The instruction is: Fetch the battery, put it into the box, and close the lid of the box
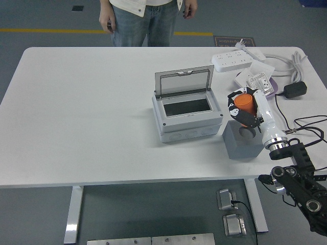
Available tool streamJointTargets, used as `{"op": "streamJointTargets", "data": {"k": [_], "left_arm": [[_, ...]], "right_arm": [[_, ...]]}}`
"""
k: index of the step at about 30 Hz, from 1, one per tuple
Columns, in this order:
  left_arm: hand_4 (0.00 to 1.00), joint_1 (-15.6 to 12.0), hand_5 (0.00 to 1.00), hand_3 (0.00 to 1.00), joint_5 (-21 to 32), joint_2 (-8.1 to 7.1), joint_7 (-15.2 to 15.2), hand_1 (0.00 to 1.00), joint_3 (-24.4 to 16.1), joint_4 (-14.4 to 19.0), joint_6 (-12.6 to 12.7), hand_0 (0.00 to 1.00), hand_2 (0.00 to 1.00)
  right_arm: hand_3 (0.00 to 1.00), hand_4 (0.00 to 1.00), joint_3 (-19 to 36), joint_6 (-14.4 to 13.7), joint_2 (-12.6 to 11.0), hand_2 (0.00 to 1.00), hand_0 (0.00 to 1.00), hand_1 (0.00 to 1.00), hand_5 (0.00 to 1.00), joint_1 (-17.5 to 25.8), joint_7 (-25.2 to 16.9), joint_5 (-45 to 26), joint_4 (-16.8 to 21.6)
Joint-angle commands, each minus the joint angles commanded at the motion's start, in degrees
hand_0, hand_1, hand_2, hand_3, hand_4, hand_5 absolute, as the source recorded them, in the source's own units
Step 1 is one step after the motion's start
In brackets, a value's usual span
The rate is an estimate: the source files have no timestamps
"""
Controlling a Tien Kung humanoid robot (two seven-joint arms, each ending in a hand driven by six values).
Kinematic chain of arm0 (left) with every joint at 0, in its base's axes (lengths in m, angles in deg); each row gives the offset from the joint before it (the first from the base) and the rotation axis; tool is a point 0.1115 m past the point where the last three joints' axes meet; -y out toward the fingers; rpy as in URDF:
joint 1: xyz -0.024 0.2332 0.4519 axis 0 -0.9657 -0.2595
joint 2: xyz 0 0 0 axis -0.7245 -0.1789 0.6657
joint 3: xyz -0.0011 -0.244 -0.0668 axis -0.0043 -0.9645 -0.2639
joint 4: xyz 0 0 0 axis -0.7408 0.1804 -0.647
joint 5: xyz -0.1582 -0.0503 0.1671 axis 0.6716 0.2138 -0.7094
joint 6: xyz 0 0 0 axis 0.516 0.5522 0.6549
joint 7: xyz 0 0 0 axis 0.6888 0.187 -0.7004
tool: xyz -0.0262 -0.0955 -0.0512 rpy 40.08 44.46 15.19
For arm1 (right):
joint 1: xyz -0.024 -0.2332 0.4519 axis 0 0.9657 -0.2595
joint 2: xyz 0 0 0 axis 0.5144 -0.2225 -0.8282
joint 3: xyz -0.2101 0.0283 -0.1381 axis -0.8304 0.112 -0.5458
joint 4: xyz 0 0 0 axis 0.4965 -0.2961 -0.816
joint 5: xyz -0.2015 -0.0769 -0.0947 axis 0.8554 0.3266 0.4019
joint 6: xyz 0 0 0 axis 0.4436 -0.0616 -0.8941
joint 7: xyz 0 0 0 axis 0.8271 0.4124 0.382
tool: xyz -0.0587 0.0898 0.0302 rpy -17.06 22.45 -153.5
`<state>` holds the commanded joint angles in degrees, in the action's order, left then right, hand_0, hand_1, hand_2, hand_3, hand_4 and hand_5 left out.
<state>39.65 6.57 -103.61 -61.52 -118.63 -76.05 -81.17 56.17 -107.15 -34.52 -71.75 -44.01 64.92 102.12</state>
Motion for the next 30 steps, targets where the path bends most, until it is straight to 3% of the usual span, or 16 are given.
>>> {"op": "streamJointTargets", "data": {"k": [10, 22, 23, 30], "left_arm": [[0.546, 0.40, 0.002, 0.560, 1.47, -0.35, -0.13, 0.631, 0.61, -0.42, -0.20, 0.470, 0.568], [0.528, 0.64, 0.002, 0.553, 3.28, -0.61, -0.32, 0.631, 1.67, -0.94, -0.38, 0.469, 0.564], [0.517, 0.65, 0.002, 0.551, 3.38, -0.63, -0.34, 0.629, 1.72, -0.97, -0.39, 0.468, 0.563], [0.515, 1.00, 0.002, 0.549, 4.03, -0.87, -0.43, 0.630, 2.02, -1.09, -0.45, 0.468, 0.563]], "right_arm": [[0.252, 0.002, -4.23, 2.20, -3.96, 0.263, 0.034, 0.212, 0.002, -9.34, 7.69, 14.34, -0.85], [0.251, 0.002, -12.03, 3.36, -3.13, 0.241, 0.046, 0.212, 0.002, -15.82, 12.61, 23.91, -3.30], [0.224, 0.048, -12.56, 3.49, -3.03, 0.234, 0.032, 0.192, 0.265, -16.14, 12.96, 24.05, -3.44], [0.221, 0.033, -18.17, 4.55, -1.02, 0.230, 0.026, 0.189, 0.295, -19.47, 14.13, 20.86, -6.05]]}}
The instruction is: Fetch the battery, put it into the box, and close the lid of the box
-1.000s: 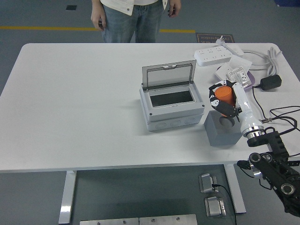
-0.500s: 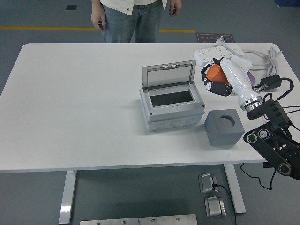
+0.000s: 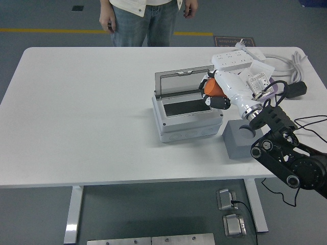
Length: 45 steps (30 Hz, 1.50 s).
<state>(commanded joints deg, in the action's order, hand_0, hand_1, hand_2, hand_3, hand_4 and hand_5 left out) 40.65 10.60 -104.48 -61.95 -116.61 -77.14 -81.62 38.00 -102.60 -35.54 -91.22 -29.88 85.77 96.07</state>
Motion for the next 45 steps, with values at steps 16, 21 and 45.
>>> {"op": "streamJointTargets", "data": {"k": [16, 21, 45], "left_arm": [[0.477, 0.28, 0.002, 0.544, 2.10, -0.23, 0.00, 0.623, 1.83, -0.37, 0.00, 0.463, 0.559], [0.464, 0.34, 0.002, 0.542, 2.50, -0.35, -0.02, 0.620, 2.30, -0.43, 0.01, 0.462, 0.557], [0.449, 0.44, 0.002, 0.541, 3.23, -0.55, -0.09, 0.616, 3.24, -0.57, 0.04, 0.458, 0.556]], "right_arm": [[0.221, 0.002, -8.33, 0.41, 4.82, 0.229, 0.033, 0.193, 0.265, -6.75, 0.50, 1.30, -6.91], [0.223, 0.002, -11.90, 0.91, 5.88, 0.231, 0.030, 0.193, 0.277, -10.30, 0.50, 2.59, -10.13], [0.233, 0.002, -15.09, 0.01, 7.29, 0.240, 0.042, 0.207, 0.265, -13.32, -1.97, -0.51, -16.04]]}}
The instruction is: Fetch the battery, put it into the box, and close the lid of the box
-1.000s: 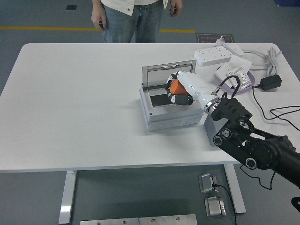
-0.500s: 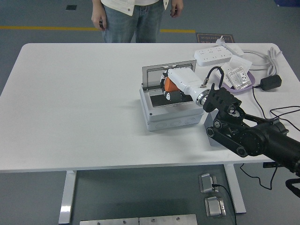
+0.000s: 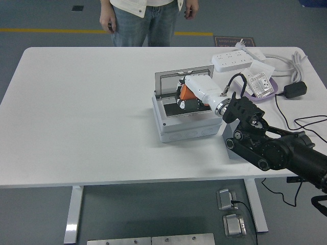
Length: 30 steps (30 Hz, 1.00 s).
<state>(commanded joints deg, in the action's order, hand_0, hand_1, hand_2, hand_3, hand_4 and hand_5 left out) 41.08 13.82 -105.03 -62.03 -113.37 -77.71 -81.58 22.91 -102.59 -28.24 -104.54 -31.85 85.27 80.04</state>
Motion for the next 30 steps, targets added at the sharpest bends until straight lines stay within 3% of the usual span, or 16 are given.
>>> {"op": "streamJointTargets", "data": {"k": [1, 2, 7, 8, 13, 14, 19, 20, 25, 26, 30], "left_arm": [[0.449, 0.06, 0.002, 0.541, 0.01, -0.01, -0.01, 0.616, 0.03, 0.00, 0.00, 0.458, 0.556], [0.447, 0.11, 0.002, 0.540, 0.03, -0.01, -0.01, 0.616, 0.07, -0.01, 0.01, 0.457, 0.555], [0.447, 0.37, 0.002, 0.540, 0.19, -0.02, 0.00, 0.616, 0.34, -0.02, 0.01, 0.457, 0.555], [0.438, 0.39, 0.002, 0.538, 0.23, -0.02, 0.00, 0.615, 0.38, -0.02, 0.01, 0.456, 0.554], [0.438, 0.46, 0.002, 0.538, 0.31, -0.03, 0.01, 0.615, 0.56, -0.02, 0.03, 0.456, 0.554], [0.432, 0.48, 0.002, 0.536, 0.34, -0.03, 0.01, 0.613, 0.61, -0.03, 0.03, 0.455, 0.553], [0.432, 0.68, 0.002, 0.536, 0.36, -0.05, 0.02, 0.613, 0.77, -0.01, 0.04, 0.455, 0.553], [0.423, 0.74, 0.002, 0.534, 0.35, -0.06, 0.02, 0.612, 0.78, 0.00, 0.04, 0.454, 0.551], [0.423, 0.95, 0.002, 0.534, 0.46, -0.14, 0.02, 0.612, 0.98, 0.01, 0.07, 0.454, 0.551], [0.416, 0.95, 0.002, 0.533, 0.46, -0.14, 0.02, 0.610, 1.00, 0.02, 0.07, 0.453, 0.551], [0.416, 0.93, 0.002, 0.533, 0.48, -0.13, 0.07, 0.610, 1.10, 0.01, 0.02, 0.453, 0.551]], "right_arm": [[0.233, 0.002, 0.11, -0.12, 0.08, 0.240, 0.042, 0.207, 0.265, -0.01, -0.06, -0.16, -0.04], [0.322, 0.259, 0.20, -0.24, 0.15, 0.310, 0.154, 0.255, 0.235, -0.02, -0.12, -0.30, -0.08], [0.322, 0.259, 0.50, -0.68, 0.54, 0.310, 0.154, 0.255, 0.235, -0.07, -0.39, -0.57, -0.13], [0.352, 0.507, 0.49, -0.71, 0.60, 0.337, 0.211, 0.280, 0.278, -0.07, -0.41, -0.55, -0.14], [0.352, 0.507, 0.43, -0.68, 0.91, 0.337, 0.211, 0.280, 0.278, 0.06, -0.60, -0.73, -0.23], [0.375, 0.596, 0.42, -0.66, 0.96, 0.356, 0.284, 0.303, 0.256, 0.07, -0.63, -0.67, -0.25], [0.375, 0.596, 0.09, -0.57, 1.21, 0.356, 0.284, 0.303, 0.256, 0.16, -0.79, -0.25, -0.67], [0.405, 0.696, -0.04, -0.65, 1.26, 0.386, 0.405, 0.335, 0.238, 0.21, -0.83, -0.03, -0.87], [0.405, 0.696, -0.86, -0.93, 1.41, 0.386, 0.405, 0.335, 0.238, 0.64, -0.88, 1.19, -1.89], [0.442, 0.720, -0.93, -0.97, 1.41, 0.425, 0.485, 0.391, 0.283, 0.71, -0.87, 1.25, -1.94], [0.442, 0.720, -0.94, -1.03, 1.41, 0.425, 0.485, 0.391, 0.283, 0.79, -0.86, 1.28, -1.93]]}}
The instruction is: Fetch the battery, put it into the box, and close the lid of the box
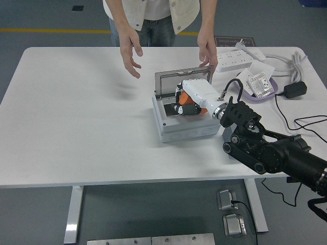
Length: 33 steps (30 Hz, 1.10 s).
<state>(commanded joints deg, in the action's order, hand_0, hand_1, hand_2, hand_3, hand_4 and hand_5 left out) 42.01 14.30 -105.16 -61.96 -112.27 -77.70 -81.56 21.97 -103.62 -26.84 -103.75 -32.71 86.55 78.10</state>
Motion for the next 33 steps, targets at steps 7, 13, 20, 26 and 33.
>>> {"op": "streamJointTargets", "data": {"k": [7, 13, 20, 26, 33], "left_arm": [[0.418, 0.13, 0.002, 0.533, -0.06, 0.06, 0.01, 0.611, 0.08, -0.01, 0.02, 0.453, 0.550], [0.408, -0.13, 0.002, 0.532, 0.41, 0.13, 0.00, 0.607, 0.52, -0.13, 0.02, 0.452, 0.550], [0.378, -0.38, 0.002, 0.530, 0.81, 0.20, -0.09, 0.600, 0.81, -0.23, 0.11, 0.448, 0.542], [0.374, -0.64, 0.002, 0.529, 1.09, 0.30, -0.14, 0.600, 1.03, -0.29, 0.15, 0.448, 0.542], [0.372, -1.00, 0.002, 0.529, 1.72, 0.32, -0.23, 0.599, 1.46, -0.45, 0.25, 0.447, 0.542]], "right_arm": [[0.444, 0.723, 0.14, -0.13, 0.05, 0.426, 0.518, 0.411, 0.247, -0.14, 0.13, -0.08, 0.15], [0.453, 0.721, 0.79, 0.65, -0.31, 0.428, 0.506, 0.411, 0.266, -0.19, 0.62, -1.04, 1.41], [0.523, 0.685, 2.81, 2.95, -1.76, 0.466, 0.517, 0.438, 0.308, -0.07, 2.10, -6.25, 4.54], [0.493, 0.694, 5.21, 3.87, -2.95, 0.443, 0.455, 0.402, 0.329, 0.46, 4.48, -10.02, 6.99], [0.451, 0.690, 8.15, 5.11, -4.18, 0.382, 0.211, 0.317, 0.331, 0.95, 8.40, -9.58, 9.83]]}}
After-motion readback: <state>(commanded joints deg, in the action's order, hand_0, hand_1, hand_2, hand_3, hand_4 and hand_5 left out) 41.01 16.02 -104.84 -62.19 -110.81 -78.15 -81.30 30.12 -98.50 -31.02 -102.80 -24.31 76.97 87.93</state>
